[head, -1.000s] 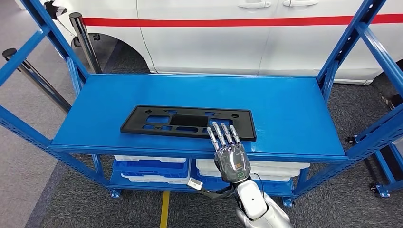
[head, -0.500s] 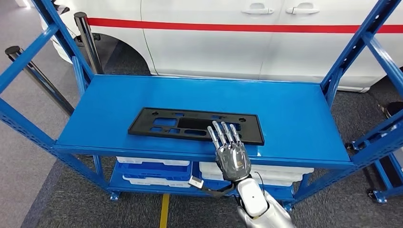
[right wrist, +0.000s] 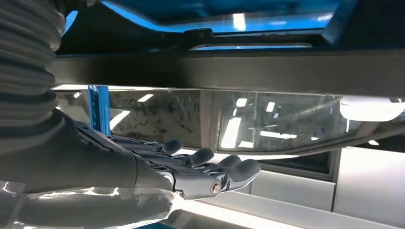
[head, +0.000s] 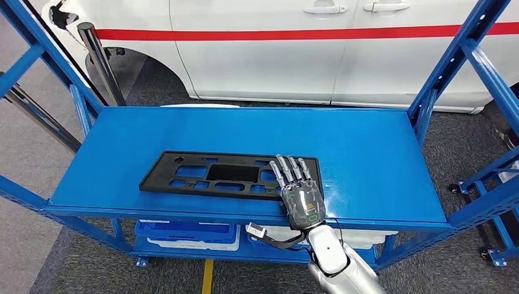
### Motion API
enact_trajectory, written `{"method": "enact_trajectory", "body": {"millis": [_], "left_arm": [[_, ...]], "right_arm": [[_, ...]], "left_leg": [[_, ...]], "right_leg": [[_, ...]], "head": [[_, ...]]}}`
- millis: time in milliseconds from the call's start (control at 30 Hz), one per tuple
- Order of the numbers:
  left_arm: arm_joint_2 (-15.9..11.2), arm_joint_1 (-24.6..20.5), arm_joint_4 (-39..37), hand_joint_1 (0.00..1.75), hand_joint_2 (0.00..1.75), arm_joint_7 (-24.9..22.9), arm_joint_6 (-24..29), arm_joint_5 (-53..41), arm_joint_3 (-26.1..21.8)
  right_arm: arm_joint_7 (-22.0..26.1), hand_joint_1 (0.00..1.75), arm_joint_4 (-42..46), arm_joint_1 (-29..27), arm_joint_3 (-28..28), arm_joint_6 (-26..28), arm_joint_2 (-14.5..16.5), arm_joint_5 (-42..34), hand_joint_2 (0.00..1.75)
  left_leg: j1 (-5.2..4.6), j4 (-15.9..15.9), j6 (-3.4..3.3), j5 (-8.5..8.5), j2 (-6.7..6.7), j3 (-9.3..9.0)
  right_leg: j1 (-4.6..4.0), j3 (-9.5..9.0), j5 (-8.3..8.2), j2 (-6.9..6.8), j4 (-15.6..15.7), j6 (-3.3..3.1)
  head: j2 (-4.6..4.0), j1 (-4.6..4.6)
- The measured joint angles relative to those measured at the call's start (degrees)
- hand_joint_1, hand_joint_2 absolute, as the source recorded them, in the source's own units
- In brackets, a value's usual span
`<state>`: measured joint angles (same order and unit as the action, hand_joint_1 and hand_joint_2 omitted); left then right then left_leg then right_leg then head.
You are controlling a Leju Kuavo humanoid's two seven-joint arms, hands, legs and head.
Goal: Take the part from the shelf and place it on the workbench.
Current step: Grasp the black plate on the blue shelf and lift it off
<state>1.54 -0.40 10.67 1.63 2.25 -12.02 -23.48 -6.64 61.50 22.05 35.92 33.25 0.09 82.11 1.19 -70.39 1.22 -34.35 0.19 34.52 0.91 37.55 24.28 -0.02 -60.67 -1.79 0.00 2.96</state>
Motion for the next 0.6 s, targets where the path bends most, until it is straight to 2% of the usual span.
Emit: {"method": "enact_trajectory", "body": {"millis": [33,67,100,133,167,200,267,300,333,400,433,533,567,600], "left_arm": [[0.0,0.0,0.0,0.00,0.00,0.0,0.0,0.0,-0.1],[0.0,0.1,0.0,0.00,0.00,0.0,0.0,0.0,-0.2],[0.0,0.1,0.0,0.00,0.00,0.1,0.0,0.0,-0.3],[0.0,0.1,0.0,0.00,0.00,0.1,0.0,0.0,-0.4],[0.0,0.2,0.0,0.00,0.00,0.1,0.0,0.0,-0.5],[-0.1,0.1,0.0,0.00,0.00,0.2,0.0,0.0,-0.6],[-0.2,0.1,0.0,0.00,0.00,0.3,0.0,0.0,-0.8],[-0.2,0.1,0.0,0.00,0.00,0.4,0.0,0.0,-0.9],[-0.2,0.1,0.0,0.00,0.00,0.4,0.0,0.0,-1.0],[-0.2,0.2,0.0,0.00,0.00,0.5,0.0,-0.1,-1.2],[-0.2,0.2,0.0,0.00,0.00,0.6,-0.1,-0.1,-1.3],[-0.2,0.2,0.0,0.00,0.00,0.8,-0.1,-0.2,-1.5],[-0.2,0.2,0.0,0.00,0.00,0.8,-0.2,-0.2,-1.6],[-0.2,0.2,0.0,0.00,0.00,0.9,-0.3,-0.2,-1.7]], "right_arm": [[0.0,0.00,-0.1,0.1,0.0,-0.3,0.0,-0.1,1.75],[0.0,0.00,-0.2,0.1,0.0,-0.6,0.0,-0.2,1.75],[0.1,0.00,-0.2,0.2,0.0,-1.2,0.0,-0.5,1.75],[0.2,0.00,-0.3,0.3,0.0,-1.8,0.0,-0.9,1.75],[0.3,0.00,-0.4,0.6,0.0,-2.5,0.0,-1.5,1.75],[0.5,0.00,-0.5,0.8,0.0,-3.3,0.0,-2.1,1.75],[1.0,0.16,-0.8,1.4,0.1,-5.1,-0.1,-3.6,1.75],[1.3,0.58,-1.0,1.7,0.1,-5.9,-0.1,-4.4,1.75],[1.6,1.01,-1.1,2.1,0.2,-6.7,-0.1,-5.2,1.75],[2.1,1.73,-1.5,2.6,0.3,-7.7,-0.2,-6.5,1.75],[2.3,1.75,-1.7,2.7,0.3,-8.0,-0.3,-7.0,1.75],[2.6,1.75,-2.3,2.8,0.7,-8.4,-0.6,-8.0,1.75],[2.6,1.75,-2.5,2.7,0.9,-8.5,-0.7,-8.3,1.75],[2.7,1.75,-2.7,2.7,1.1,-8.6,-0.8,-8.5,1.75]], "left_leg": [[-0.01,-2.8,0.03,-1.44,0.00,1.97],[-0.03,-3.9,-0.07,-1.85,0.00,3.09],[-0.09,-3.2,-0.31,-1.10,0.00,3.31],[-0.23,-0.7,-0.71,0.77,0.00,2.53],[-0.47,3.3,-1.31,3.14,0.02,0.99],[-0.79,6.9,-1.89,4.62,0.10,-0.40],[-1.41,10.9,-2.77,5.10,0.08,-1.87],[-1.61,11.1,-3.02,4.81,0.02,-1.85],[-1.63,11.5,-3.29,5.28,-0.09,-2.02],[-1.25,12.6,-3.68,7.17,0.04,-2.74],[-1.02,13.1,-3.84,7.82,0.12,-2.98],[-0.90,13.3,-4.03,8.35,0.18,-2.75],[-0.90,13.3,-3.99,8.33,0.17,-2.67],[-0.88,13.2,-3.91,8.28,0.16,-2.65]], "right_leg": [[-0.15,-0.10,0.14,0.02,0.0,-0.18],[-0.32,-0.22,0.25,0.06,0.0,-0.29],[-0.50,-0.37,0.33,0.11,0.0,-0.35],[-0.70,-0.57,0.40,0.16,0.0,-0.38],[-0.82,-0.75,0.44,0.18,0.0,-0.38],[-0.99,-0.91,0.44,0.18,0.0,-0.29],[-0.95,-0.96,0.45,0.15,0.1,0.19],[-0.90,-0.99,0.41,0.16,0.2,0.54],[-0.83,-1.09,0.36,0.21,0.3,0.92],[-0.90,-1.07,0.95,0.24,-0.4,1.53],[-0.90,-0.41,2.23,0.25,-2.1,1.81],[-0.52,3.75,7.68,0.22,-11.6,2.50],[-0.40,4.52,8.20,0.21,-13.5,2.69],[-0.27,4.37,7.61,0.19,-13.5,2.83]], "head": [[0.00,-0.02],[0.00,-0.02],[0.00,-0.02],[0.00,-0.02],[0.00,-0.01],[0.00,0.00],[0.00,0.00],[0.00,-0.04],[0.00,-0.09],[0.00,-0.13],[0.00,-0.12],[0.00,-0.11],[0.00,-0.10],[0.00,-0.11]]}}
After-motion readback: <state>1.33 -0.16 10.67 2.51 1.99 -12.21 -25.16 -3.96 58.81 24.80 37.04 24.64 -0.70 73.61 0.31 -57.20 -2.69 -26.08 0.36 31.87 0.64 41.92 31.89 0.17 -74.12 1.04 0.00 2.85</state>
